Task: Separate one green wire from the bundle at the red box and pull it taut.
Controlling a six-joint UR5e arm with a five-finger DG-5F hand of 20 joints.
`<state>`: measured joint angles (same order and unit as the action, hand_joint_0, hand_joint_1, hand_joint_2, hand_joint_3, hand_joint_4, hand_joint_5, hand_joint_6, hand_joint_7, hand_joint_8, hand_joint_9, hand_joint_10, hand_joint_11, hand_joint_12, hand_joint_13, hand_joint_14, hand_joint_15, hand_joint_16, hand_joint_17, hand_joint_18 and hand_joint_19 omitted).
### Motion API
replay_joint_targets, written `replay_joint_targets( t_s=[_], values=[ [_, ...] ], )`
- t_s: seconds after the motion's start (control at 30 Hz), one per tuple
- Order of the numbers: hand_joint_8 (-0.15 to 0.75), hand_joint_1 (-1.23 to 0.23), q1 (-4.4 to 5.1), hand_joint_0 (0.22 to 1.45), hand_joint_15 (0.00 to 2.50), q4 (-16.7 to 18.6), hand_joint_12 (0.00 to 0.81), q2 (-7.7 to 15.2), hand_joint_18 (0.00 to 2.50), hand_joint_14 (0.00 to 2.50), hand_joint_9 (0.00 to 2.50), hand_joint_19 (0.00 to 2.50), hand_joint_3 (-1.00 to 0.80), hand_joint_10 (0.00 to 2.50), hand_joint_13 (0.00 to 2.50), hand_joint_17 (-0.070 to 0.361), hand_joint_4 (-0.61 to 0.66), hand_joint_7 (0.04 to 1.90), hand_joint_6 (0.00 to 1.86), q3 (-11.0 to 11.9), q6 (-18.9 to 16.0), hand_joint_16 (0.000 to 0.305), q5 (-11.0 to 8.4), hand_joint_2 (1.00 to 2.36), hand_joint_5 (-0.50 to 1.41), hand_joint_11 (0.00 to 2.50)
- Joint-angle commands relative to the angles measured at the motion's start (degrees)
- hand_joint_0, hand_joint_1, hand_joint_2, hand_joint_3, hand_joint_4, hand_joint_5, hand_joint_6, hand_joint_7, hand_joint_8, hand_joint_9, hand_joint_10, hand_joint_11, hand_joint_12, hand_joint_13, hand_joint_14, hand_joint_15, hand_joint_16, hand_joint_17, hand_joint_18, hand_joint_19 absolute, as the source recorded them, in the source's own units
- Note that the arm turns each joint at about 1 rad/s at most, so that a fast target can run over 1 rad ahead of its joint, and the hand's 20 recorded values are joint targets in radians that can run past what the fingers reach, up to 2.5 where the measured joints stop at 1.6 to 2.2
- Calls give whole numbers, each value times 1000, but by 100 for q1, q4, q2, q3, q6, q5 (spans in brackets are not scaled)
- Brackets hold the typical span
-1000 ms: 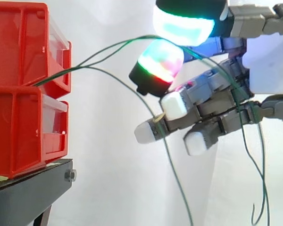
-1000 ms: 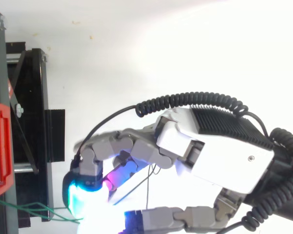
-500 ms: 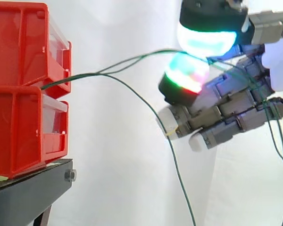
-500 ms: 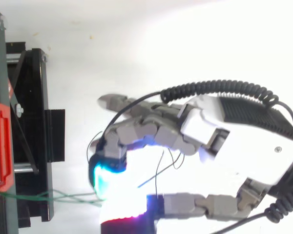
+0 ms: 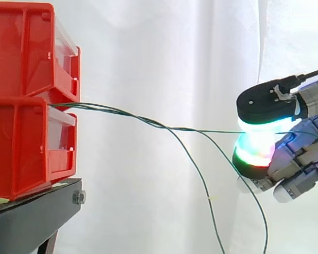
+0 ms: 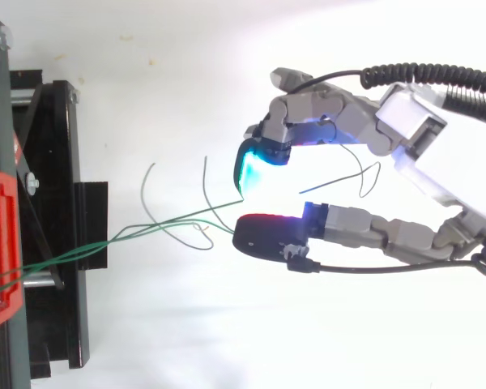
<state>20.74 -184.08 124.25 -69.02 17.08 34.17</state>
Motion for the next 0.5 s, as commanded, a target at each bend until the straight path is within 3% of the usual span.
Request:
replay_joint_targets(
  t_s=[0.0, 0.2, 0.27, 0.4, 0.47],
  values=[
    [210, -779, 44, 597, 0, -40, 380, -6, 296, 1, 679, 257, -18, 0, 249, 137, -84, 1364, 794, -50, -293, 61, -95, 1009, -106, 0],
    [211, -776, 220, 598, 7, -23, 384, 2, 315, 0, 690, 274, -17, 0, 269, 139, -80, 1365, 796, -94, -1031, 62, -157, 1010, -107, 6],
    [212, -776, 299, 598, 6, 127, 385, 2, 321, 1, 692, 280, -18, 0, 272, 140, -81, 1361, 798, -94, -1242, 62, -148, 1010, -108, 15],
    [213, -776, 343, 598, 15, 487, 387, 11, 332, 1, 698, 278, -18, 0, 277, 141, -82, 1345, 801, -102, -1233, 62, -130, 1010, -109, 20],
    [216, -776, 360, 598, 19, 777, 389, 55, 331, 0, 701, 277, -21, 0, 279, 140, -80, 1354, 801, -102, -1225, 62, 19, 1010, -109, 27]
  ],
)
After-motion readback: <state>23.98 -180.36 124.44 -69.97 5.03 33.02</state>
